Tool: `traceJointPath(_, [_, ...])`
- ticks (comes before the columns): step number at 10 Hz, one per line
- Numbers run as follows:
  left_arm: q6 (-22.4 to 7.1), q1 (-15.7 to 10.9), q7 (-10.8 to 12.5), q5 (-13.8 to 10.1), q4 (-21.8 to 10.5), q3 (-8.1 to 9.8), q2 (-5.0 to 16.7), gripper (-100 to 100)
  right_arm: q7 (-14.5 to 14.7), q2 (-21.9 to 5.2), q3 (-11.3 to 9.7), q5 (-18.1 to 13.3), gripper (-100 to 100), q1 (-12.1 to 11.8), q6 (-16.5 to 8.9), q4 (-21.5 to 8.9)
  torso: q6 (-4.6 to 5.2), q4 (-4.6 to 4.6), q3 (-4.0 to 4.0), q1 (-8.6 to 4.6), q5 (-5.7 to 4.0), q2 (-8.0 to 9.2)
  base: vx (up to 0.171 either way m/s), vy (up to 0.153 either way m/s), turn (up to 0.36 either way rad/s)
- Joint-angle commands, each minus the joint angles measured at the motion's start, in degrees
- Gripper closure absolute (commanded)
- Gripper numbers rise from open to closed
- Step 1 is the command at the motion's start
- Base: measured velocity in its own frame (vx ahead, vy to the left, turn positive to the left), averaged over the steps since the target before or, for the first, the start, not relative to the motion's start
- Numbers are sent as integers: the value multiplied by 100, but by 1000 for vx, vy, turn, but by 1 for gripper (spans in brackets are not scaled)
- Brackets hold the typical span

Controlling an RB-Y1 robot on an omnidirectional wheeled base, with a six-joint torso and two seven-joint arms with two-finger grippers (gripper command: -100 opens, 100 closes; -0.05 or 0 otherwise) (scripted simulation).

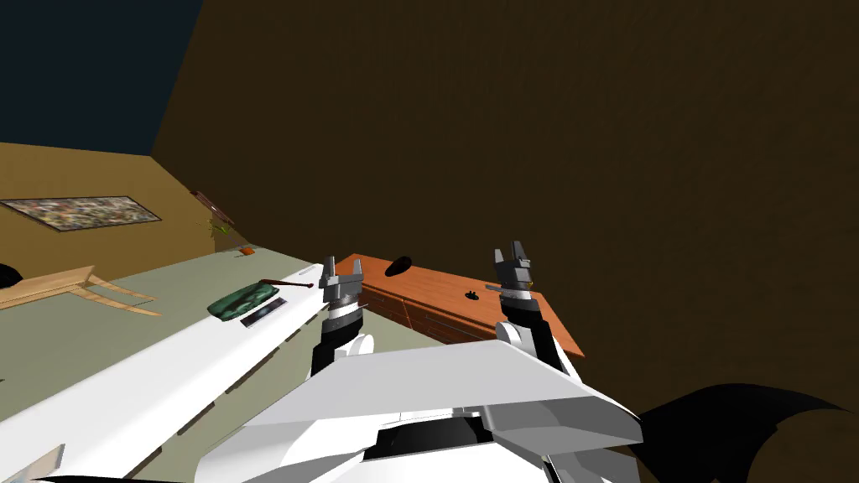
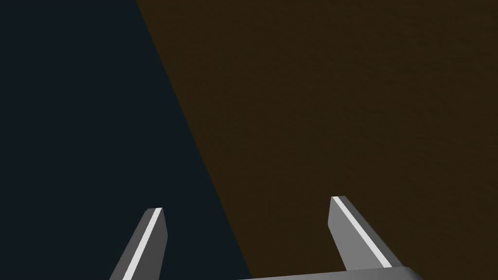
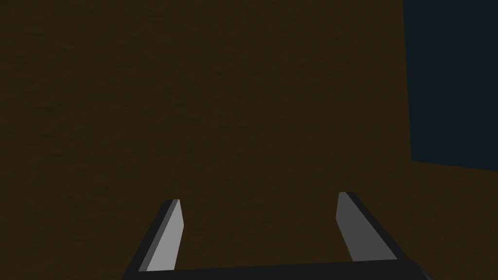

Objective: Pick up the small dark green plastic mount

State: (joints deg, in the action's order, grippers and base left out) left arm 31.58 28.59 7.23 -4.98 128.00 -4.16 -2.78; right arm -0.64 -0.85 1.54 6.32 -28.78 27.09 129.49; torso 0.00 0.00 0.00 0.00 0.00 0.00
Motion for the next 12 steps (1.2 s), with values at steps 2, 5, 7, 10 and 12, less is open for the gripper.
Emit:
traceJointPath(2, [0, -1, 0, 0, 0, 0, 0, 0, 0, -391, -131, -13, -100, -84, 46, -221, -1, 2, 7, 11, 2, 14, -70, 52, 63])
traceJointPath(5, [0, -1, 0, 0, 0, -1, -1, 0, 28, -853, -359, -34, -100, -204, 86, -663, 0, 8, 22, 17, 4, 38, -97, 57, 83])
traceJointPath(7, [0, -1, 0, 0, 0, -1, -1, 0, 84, -1206, -573, -51, -100, -304, 91, -1088, -1, 8, 20, 24, 5, 35, -91, 67, 132])
traceJointPath(10, [0, -1, 0, 0, 0, -1, -1, 0, 235, -1719, -980, -81, -100, -445, 60, -1796, -1, 9, 24, 31, 6, 42, -103, 85, 160])
traceJointPath(12, [0, -1, 0, 0, 0, 0, 0, 0, 304, -1948, -1135, -92, -100, -483, 40, -2146, 0, 8, 17, 16, 5, 27, -50, 47, 113])
